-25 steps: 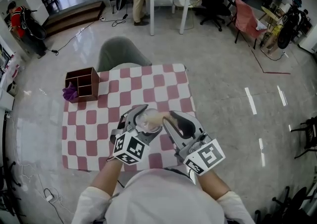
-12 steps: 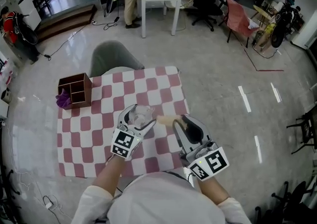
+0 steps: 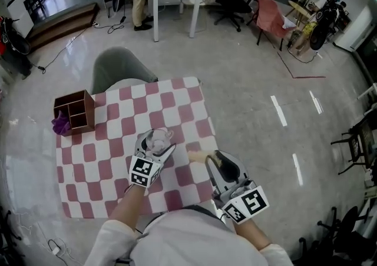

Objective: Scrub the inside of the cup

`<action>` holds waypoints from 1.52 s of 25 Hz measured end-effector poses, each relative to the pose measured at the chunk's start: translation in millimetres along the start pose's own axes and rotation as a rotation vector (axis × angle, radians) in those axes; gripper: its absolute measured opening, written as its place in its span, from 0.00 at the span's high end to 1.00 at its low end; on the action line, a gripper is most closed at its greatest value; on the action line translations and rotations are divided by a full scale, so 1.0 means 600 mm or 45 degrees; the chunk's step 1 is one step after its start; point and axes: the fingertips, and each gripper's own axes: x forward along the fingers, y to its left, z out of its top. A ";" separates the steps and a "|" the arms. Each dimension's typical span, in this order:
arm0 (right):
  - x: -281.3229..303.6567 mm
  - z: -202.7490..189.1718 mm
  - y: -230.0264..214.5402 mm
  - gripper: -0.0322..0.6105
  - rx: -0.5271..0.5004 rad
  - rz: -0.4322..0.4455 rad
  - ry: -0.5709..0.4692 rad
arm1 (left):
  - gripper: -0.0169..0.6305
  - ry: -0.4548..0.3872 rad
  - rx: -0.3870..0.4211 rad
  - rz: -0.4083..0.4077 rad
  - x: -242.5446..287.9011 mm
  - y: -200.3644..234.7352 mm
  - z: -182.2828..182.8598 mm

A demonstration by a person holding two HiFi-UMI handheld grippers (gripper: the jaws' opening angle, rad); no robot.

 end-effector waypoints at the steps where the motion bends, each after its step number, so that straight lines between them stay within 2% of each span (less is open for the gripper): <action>1: -0.002 -0.004 -0.001 0.79 0.003 -0.005 0.010 | 0.38 0.003 -0.005 0.001 0.003 0.001 -0.008; 10: -0.005 -0.021 -0.003 0.79 -0.003 -0.012 0.056 | 0.38 0.056 -0.054 0.022 0.020 0.015 -0.063; 26: -0.001 -0.022 0.013 0.79 -0.017 0.021 0.068 | 0.38 0.057 -0.063 0.019 0.019 0.015 -0.079; 38: 0.013 -0.016 0.029 0.79 -0.010 0.076 0.052 | 0.38 0.120 -0.039 -0.003 0.006 0.011 -0.087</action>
